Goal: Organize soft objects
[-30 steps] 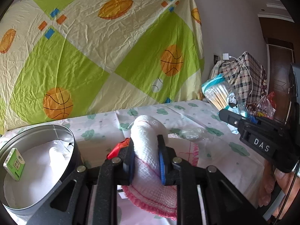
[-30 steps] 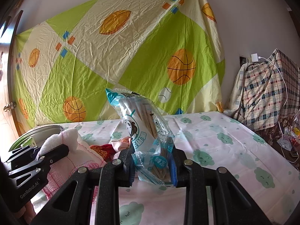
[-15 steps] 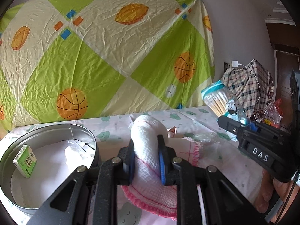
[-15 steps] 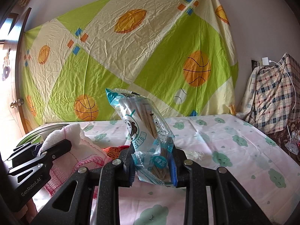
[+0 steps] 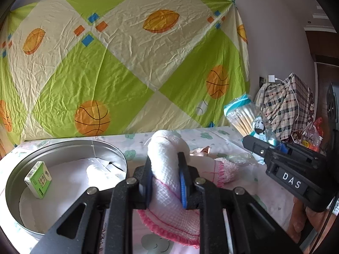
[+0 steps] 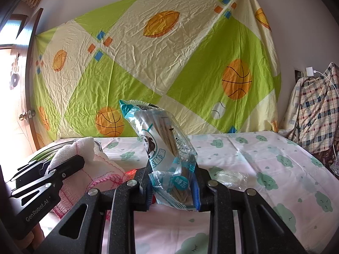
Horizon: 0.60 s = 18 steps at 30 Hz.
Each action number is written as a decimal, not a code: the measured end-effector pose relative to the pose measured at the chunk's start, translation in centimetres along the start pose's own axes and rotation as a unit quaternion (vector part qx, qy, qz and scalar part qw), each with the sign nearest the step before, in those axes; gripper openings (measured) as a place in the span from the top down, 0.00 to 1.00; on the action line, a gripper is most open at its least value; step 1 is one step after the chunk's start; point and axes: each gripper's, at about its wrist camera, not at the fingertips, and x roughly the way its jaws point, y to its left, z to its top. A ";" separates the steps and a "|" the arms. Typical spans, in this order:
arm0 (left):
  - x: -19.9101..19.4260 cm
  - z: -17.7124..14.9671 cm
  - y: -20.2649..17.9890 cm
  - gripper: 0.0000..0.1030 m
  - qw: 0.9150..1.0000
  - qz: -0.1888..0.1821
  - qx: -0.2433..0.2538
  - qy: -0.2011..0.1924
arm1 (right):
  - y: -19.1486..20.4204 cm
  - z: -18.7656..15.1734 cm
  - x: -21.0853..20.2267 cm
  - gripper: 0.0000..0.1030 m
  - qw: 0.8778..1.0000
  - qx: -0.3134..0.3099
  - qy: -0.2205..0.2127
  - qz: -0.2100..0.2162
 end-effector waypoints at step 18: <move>-1.5 -0.3 2.0 0.82 1.000 0.011 -0.018 -0.012 | 3.1 0.0 0.6 0.70 1.000 -0.020 0.000 0.023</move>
